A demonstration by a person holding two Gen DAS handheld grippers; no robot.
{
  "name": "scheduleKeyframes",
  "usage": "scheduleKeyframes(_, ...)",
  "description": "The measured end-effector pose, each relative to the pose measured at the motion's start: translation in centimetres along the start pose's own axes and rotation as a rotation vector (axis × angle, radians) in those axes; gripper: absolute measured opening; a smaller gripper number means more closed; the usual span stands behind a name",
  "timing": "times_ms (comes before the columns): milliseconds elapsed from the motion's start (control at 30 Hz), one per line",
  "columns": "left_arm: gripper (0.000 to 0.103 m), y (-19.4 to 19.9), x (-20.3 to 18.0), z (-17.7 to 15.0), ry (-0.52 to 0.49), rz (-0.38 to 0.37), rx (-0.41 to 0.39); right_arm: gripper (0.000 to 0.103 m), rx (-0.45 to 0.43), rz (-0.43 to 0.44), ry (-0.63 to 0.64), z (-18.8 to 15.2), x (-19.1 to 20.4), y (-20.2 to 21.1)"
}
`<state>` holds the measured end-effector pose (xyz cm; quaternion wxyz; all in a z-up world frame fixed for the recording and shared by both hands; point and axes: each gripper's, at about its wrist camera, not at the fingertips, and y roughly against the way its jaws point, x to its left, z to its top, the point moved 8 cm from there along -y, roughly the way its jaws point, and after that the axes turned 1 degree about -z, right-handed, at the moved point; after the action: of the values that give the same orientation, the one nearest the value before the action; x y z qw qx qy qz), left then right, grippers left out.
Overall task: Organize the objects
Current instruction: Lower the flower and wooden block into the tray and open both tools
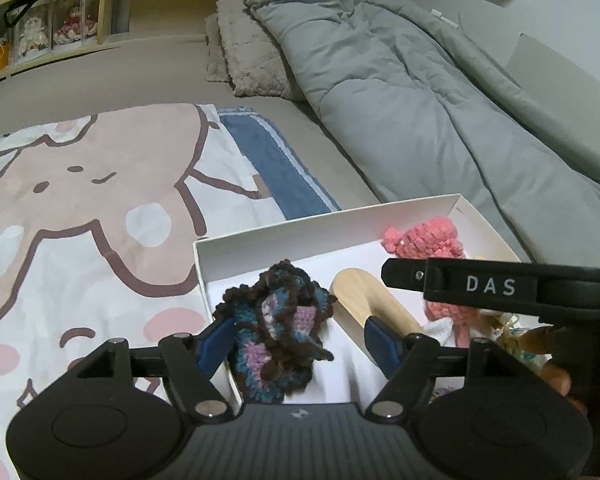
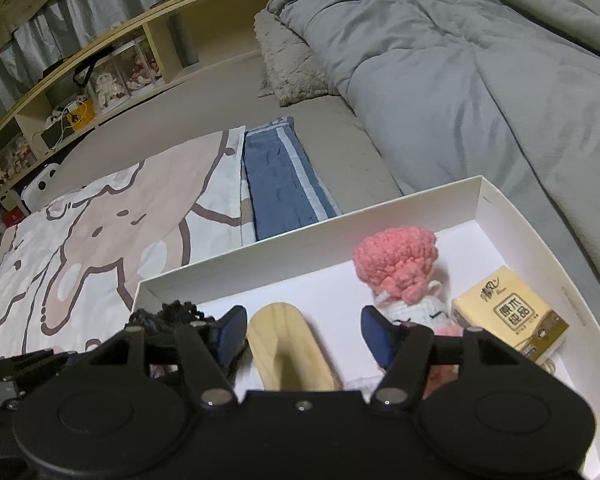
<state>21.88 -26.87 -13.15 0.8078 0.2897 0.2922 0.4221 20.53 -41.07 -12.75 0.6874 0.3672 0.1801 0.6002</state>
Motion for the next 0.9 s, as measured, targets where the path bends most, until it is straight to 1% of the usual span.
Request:
scheduleKeyframes(100,0.074,1.0,0.0,0.3,-0.002,0.006,-0.008,0.066,-0.003,-0.016,-0.004,0.0,0.1,0.8)
scheduleKeyframes(267,0.076,3.1,0.2,0.4,-0.009,0.026,-0.022,0.073,-0.017,-0.055,-0.001,0.1,0.1,2.9)
scheduleKeyframes(333,0.079,4.1,0.4,0.4,-0.004,0.032,-0.027,0.075,-0.023,-0.088,-0.016,0.2,-0.2,3.8)
scheduleKeyframes(433,0.084,5.6,0.5,0.3,-0.006,0.039,-0.033,0.079,-0.04,-0.113,0.014,0.0,0.1,5.5)
scheduleKeyframes(600,0.099,8.5,0.6,0.4,-0.011,0.059,-0.064,0.085,-0.068,-0.101,0.036,-0.3,0.5,8.7)
scheduleKeyframes(667,0.102,9.7,0.5,0.5,-0.01,0.062,-0.077,0.09,-0.078,-0.091,0.047,-0.4,0.7,10.1)
scheduleKeyframes(767,0.103,11.5,0.5,0.5,-0.012,0.072,-0.091,0.096,-0.103,-0.096,0.058,-0.6,1.1,12.2)
scheduleKeyframes(900,0.103,13.8,0.4,0.3,-0.028,0.114,-0.109,0.098,-0.146,-0.119,0.074,-1.0,1.2,15.3)
